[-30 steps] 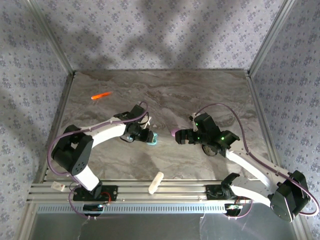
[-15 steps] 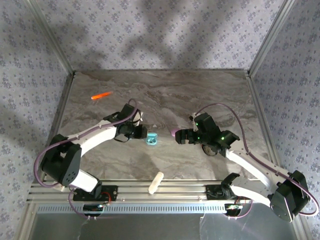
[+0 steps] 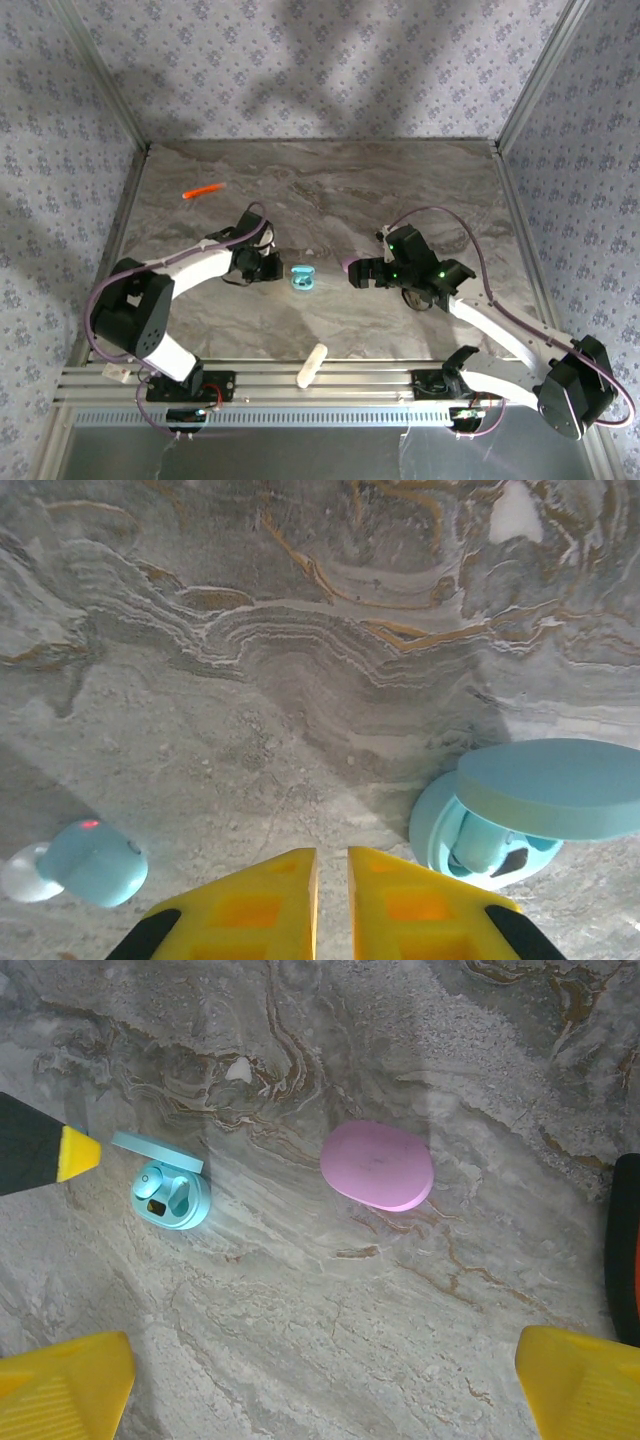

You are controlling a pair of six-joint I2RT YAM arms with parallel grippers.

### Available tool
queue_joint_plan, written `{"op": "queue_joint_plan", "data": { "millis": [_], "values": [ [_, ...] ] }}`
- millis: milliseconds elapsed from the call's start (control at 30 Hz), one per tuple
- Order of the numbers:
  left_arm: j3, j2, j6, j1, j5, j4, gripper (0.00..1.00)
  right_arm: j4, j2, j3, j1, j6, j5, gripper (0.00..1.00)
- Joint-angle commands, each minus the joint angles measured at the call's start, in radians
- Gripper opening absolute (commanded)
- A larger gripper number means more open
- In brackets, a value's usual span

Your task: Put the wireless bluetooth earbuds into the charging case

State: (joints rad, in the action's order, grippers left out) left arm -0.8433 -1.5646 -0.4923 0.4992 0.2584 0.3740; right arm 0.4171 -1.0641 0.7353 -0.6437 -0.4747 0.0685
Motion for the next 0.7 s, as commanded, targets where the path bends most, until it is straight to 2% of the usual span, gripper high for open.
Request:
{"op": "queue_joint_plan", "data": {
  "millis": [0, 300, 667],
  "values": [
    [-0.021, -0.032, -0.017, 0.002, 0.036, -0.022, 0.16, 0.005, -0.005, 0.012, -0.003, -0.001, 0.01, 1.0],
    [-0.051, -0.103, -0.028, 0.045, 0.05, -0.034, 0.15, 0.009, -0.005, 0.017, -0.006, -0.001, 0.005, 1.0],
    [-0.052, -0.1, -0.064, 0.1, 0.059, -0.042, 0.15, 0.006, -0.017, 0.021, -0.008, 0.005, 0.007, 1.0]
  ]
}}
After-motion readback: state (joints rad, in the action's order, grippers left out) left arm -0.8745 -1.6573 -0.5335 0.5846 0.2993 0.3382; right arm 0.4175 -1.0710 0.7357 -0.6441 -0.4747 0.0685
